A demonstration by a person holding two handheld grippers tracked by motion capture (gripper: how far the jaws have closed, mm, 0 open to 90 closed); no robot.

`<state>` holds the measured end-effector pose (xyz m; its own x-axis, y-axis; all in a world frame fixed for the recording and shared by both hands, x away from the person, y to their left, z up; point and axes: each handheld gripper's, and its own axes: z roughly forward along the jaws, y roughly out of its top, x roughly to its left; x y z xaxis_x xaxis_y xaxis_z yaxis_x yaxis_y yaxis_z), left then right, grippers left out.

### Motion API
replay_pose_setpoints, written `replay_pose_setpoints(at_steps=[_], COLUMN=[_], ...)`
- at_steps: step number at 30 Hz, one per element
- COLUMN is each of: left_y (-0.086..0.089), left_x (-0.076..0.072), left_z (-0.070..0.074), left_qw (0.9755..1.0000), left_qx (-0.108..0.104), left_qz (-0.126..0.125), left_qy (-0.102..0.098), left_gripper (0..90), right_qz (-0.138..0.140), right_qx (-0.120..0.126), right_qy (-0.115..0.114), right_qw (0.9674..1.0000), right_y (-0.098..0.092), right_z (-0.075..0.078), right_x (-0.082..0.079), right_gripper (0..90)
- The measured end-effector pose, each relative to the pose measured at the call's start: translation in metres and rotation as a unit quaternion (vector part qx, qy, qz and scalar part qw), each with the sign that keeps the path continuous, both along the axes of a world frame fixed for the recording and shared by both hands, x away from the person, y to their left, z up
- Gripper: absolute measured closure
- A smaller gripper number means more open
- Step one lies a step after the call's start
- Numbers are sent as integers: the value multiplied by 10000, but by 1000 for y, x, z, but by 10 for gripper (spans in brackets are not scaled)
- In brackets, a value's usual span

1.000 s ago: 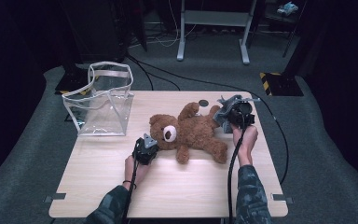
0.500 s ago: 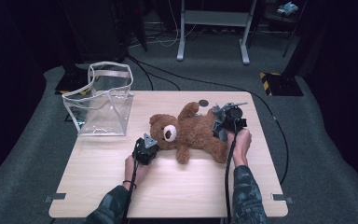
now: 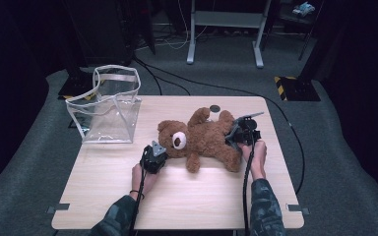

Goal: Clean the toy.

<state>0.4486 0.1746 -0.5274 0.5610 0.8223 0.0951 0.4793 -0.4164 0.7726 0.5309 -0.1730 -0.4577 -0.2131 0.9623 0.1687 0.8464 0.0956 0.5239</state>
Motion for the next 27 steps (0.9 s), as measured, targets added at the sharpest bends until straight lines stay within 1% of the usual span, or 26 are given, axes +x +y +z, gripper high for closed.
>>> replay_pose_setpoints(at_steps=[1,2,3,4,6,7,8,9,10,11,12,13,15,16,17,18,19,20,21,22,23,24,25,27], left_y=[0,0,0,0,0,0,0,0,0,0,0,0,0,0,0,0,0,0,0,0,0,0,0,0], left_x=[0,0,0,0,0,0,0,0,0,0,0,0,0,0,0,0,0,0,0,0,0,0,0,0], left_z=[0,0,0,0,0,0,0,0,0,0,0,0,0,0,0,0,0,0,0,0,0,0,0,0], left_qw=[10000,10000,10000,10000,10000,10000,10000,10000,10000,10000,10000,10000,10000,10000,10000,10000,10000,10000,10000,10000,10000,10000,10000,10000], left_qx=[-2,-3,-1,0,-12,-12,-2,-2,-11,-15,-5,-1,-5,-2,1,3,5,10,13,9,15,14,15,8], left_qz=[1,1,0,0,6,6,1,0,9,5,2,1,2,0,0,0,0,0,0,0,0,0,0,-1], left_qy=[1,2,1,0,0,0,2,2,5,14,1,2,1,1,-2,-2,-3,-7,-10,-5,-11,-10,-11,-4], left_gripper=[899,899,899,899,899,899,899,899,899,899,899,899,899,899,899,899,899,899,899,899,899,899,899,899], right_qz=[8,65,42,-37,-158,-158,-331,-371,-452,-491,-529,-562,-661,-660,-618,-546,-508,-447,-314,-164,-127,-53,100,94], right_qx=[169,281,405,462,493,493,585,608,605,582,589,578,171,44,-23,-126,-218,-239,-199,-169,-79,-1,136,216], right_qy=[-35,-154,-184,-276,-408,-408,-731,-891,-978,-1156,-1224,-1230,-1165,-1005,-820,-683,-594,-433,-214,-166,-85,-75,-246,-333], right_qw=[9999,9995,9990,9985,9978,9978,9951,9935,9923,9904,9893,9891,9908,9927,9947,9961,9967,9978,9991,9996,9999,10000,9996,9992], right_y=[1,2,3,4,5,5,3,0,-1,-4,-6,-7,-6,-6,-6,-5,-4,-1,2,6,12,14,16,21], right_z=[2,3,5,8,13,13,21,25,29,33,38,40,42,41,37,33,30,25,19,14,12,11,10,13], right_x=[2,5,7,7,8,8,6,6,5,3,1,0,-3,-4,-4,-5,-6,-7,-7,-7,-8,-8,-7,-6], right_gripper=[759,759,759,759,760,760,761,760,761,760,760,760,760,759,759,760,760,759,759,759,759,758,758,758])
